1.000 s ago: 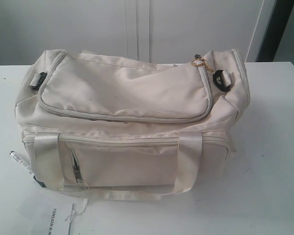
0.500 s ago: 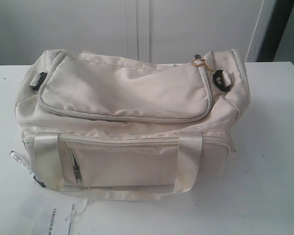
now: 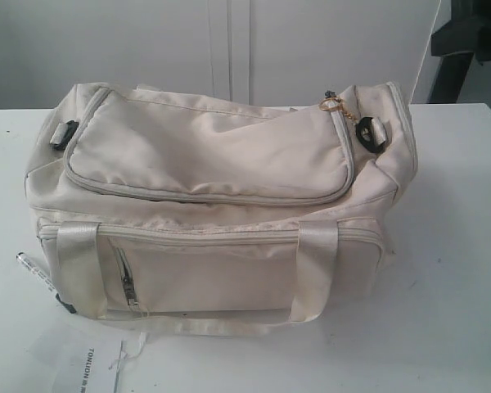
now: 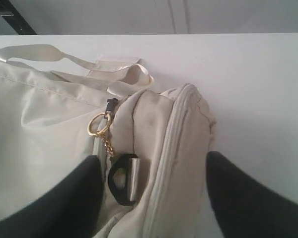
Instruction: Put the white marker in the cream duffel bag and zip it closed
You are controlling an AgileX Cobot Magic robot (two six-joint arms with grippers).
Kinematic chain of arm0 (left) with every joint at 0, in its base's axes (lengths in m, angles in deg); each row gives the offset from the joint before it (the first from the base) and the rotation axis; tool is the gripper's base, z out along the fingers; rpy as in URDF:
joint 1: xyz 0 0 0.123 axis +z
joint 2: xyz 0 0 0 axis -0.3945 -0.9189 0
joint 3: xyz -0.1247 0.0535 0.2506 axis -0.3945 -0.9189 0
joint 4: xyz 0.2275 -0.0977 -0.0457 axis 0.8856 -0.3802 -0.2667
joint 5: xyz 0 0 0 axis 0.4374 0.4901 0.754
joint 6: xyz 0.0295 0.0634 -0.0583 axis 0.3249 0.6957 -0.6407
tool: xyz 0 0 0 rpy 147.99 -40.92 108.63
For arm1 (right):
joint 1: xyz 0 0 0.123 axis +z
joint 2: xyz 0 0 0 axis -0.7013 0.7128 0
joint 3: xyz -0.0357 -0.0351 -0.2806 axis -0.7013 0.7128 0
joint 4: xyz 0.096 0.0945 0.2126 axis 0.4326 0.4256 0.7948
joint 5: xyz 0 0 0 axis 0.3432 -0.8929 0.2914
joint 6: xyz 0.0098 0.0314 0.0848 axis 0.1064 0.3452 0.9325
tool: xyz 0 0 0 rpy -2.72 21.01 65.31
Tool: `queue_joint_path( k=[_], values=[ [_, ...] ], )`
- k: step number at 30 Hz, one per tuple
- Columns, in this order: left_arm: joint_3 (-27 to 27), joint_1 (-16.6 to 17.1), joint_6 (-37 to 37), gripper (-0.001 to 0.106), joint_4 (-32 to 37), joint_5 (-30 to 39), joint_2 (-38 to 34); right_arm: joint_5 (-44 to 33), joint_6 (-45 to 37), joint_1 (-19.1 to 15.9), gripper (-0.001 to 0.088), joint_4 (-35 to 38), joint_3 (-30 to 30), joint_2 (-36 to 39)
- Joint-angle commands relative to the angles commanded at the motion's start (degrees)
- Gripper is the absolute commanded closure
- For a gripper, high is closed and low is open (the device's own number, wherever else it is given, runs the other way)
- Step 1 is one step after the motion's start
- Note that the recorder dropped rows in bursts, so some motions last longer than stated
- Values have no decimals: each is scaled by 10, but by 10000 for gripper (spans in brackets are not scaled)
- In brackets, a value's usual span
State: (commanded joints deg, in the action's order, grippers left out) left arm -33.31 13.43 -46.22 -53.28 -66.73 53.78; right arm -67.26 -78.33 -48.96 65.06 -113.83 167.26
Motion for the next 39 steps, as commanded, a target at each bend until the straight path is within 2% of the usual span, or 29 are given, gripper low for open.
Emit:
queue_joint_path(
  k=[10,22,34,36,37,39],
  values=[
    [0,0,0,1053,0,0,0,9,8,29,187,0,-68,104],
    [0,0,0,1053,0,0,0,31,19,29,208,-2,-121,203],
    [0,0,0,1053,0,0,0,38,20,29,240,1,-124,251],
    [0,0,0,1053,0,0,0,38,20,31,313,3,-124,252],
    [0,0,0,1053,0,0,0,38,19,32,390,3,-124,252],
    [0,0,0,1053,0,0,0,38,15,34,613,3,-124,252]
  ],
)
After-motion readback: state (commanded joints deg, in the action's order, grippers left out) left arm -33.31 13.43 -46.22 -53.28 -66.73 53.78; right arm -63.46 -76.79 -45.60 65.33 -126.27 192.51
